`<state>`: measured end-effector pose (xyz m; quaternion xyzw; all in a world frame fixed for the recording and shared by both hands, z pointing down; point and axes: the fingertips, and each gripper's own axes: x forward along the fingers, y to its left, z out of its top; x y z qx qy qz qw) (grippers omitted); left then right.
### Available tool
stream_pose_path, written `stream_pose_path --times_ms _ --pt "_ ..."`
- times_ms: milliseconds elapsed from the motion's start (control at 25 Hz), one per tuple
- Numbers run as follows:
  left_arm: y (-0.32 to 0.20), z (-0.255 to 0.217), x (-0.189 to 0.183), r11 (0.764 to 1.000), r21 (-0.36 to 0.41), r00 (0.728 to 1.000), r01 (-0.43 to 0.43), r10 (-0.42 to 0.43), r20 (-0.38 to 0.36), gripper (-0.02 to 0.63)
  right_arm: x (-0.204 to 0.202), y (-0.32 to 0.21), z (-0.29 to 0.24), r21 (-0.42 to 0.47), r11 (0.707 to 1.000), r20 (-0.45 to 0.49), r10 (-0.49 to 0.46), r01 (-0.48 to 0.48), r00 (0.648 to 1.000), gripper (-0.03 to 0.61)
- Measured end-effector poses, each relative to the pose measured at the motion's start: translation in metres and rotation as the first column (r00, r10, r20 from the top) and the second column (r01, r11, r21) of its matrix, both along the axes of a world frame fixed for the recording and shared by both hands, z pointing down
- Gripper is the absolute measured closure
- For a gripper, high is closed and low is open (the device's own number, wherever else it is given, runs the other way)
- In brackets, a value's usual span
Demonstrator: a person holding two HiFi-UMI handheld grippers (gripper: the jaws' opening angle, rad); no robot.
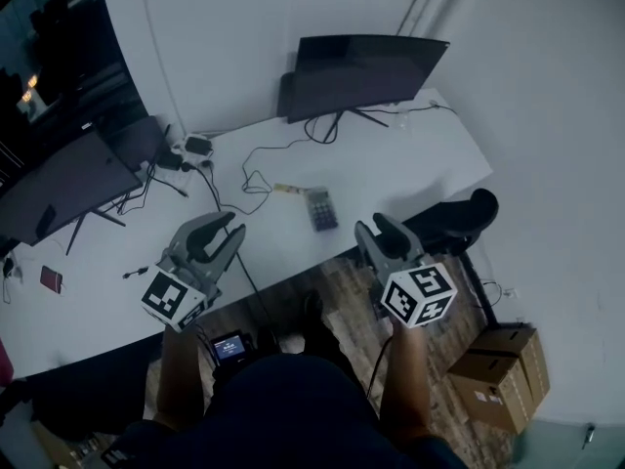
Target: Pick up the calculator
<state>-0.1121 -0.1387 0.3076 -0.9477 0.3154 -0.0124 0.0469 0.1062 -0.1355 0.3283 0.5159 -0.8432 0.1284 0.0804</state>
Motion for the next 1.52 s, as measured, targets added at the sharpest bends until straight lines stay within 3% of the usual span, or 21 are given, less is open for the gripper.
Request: stream_pose_path --times_ms 240,720,1080,1280,1520 --pt "-0.022 0.008 -0.012 0.994 -0.033 0.994 0.102 -0.101 0.033 0.525 0.005 -0.053 0.022 -0.038 0.998 0.018 -0.052 0.053 0.998 0.434" --pt "-0.058 0.030 -0.009 0.973 -0.080 0.975 0.216 -0.210 0.074 0.525 0.014 -0.135 0.103 -0.201 0.972 0.015 -0.119 0.120 0.993 0.396" --pt "-0.075 0.060 -0.017 0.945 -0.166 0.959 0.281 -0.269 0.091 0.525 0.007 -0.165 0.183 -0.360 0.926 0.004 -0.124 0.117 0.992 0.348" --pt "-0.080 0.072 -0.023 0.941 -0.166 0.954 0.296 -0.283 0.098 0.525 0.004 -0.176 0.228 -0.438 0.894 -0.024 -0.114 0.092 0.993 0.283" --pt "-0.084 0.090 -0.032 0.922 -0.199 0.943 0.331 -0.315 0.109 0.525 0.003 -0.181 0.286 -0.527 0.848 -0.068 -0.105 0.054 0.992 0.261"
